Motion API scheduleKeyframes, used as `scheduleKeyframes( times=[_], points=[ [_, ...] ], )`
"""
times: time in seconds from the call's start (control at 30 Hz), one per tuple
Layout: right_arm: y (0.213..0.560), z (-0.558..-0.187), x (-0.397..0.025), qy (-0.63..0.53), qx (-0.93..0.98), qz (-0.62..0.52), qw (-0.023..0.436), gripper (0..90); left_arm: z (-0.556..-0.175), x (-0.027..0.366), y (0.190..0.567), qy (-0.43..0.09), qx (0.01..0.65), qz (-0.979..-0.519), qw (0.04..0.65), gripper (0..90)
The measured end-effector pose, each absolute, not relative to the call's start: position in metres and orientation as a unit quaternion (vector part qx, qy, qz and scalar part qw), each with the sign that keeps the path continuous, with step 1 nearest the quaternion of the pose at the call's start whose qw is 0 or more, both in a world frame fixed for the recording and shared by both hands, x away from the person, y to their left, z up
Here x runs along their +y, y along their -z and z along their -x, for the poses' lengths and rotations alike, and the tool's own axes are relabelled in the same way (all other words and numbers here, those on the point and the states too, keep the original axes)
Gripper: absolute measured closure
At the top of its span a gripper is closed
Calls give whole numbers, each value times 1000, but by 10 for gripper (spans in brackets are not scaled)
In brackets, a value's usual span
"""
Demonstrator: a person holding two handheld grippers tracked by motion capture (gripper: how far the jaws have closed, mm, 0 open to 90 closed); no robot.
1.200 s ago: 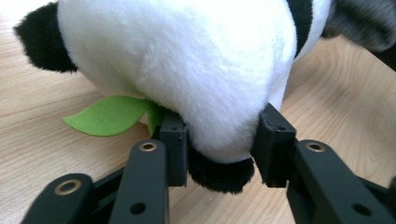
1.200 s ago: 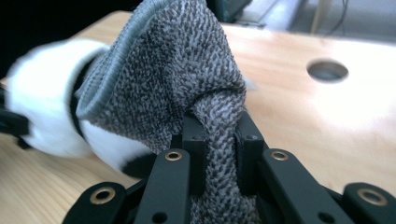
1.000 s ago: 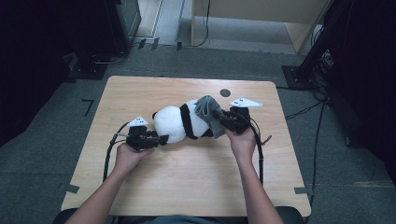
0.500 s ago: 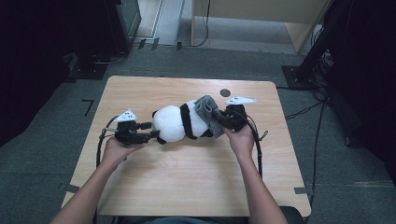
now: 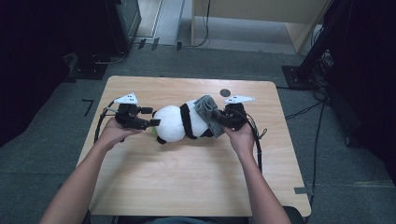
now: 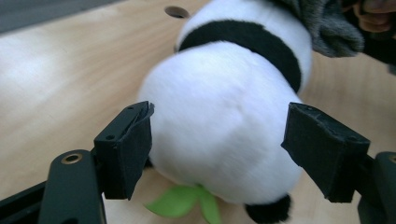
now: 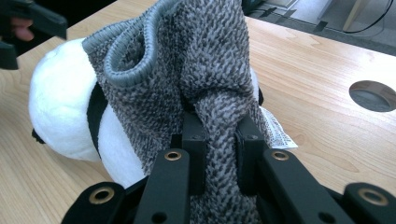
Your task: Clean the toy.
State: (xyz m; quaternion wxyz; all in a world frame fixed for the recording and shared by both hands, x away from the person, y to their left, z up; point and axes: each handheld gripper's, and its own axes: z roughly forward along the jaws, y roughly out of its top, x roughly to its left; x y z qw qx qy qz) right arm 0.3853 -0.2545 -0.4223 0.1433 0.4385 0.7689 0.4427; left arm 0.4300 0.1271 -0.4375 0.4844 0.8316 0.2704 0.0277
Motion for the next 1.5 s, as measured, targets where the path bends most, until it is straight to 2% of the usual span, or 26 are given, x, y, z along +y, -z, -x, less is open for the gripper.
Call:
scheduleKeyframes(
  times=[0.23,0.3,0.43,0.6,0.77,0.9,1.07,1.2,1.33,1.43,1.5],
  points=[
    [423,-386,-254,-441,773,-434,140,795,-447,106,445,-18,235,-867,439,230],
    [424,-387,-253,-438,776,-431,142,795,-448,103,451,-15,228,-873,431,173],
    [425,-387,-250,-438,780,-425,139,795,-452,99,464,3,237,-877,417,0],
    [426,-386,-246,-435,783,-421,142,798,-449,95,475,21,206,-881,426,0],
    [427,-386,-244,-434,785,-418,143,800,-453,96,482,52,221,-875,428,0],
    [428,-387,-243,-435,784,-419,142,802,-452,97,482,55,216,-876,429,109],
    [428,-387,-243,-439,782,-418,149,802,-441,96,473,43,229,-875,424,364],
    [425,-388,-248,-450,771,-423,157,801,-425,96,468,23,251,-864,436,507],
    [412,-388,-251,-453,768,-423,160,798,-410,98,467,21,293,-833,469,579],
    [393,-382,-250,-477,761,-408,166,797,-403,105,461,29,323,-795,513,588],
    [381,-376,-248,-493,756,-395,171,797,-399,106,451,11,333,-783,525,585]
  ],
)
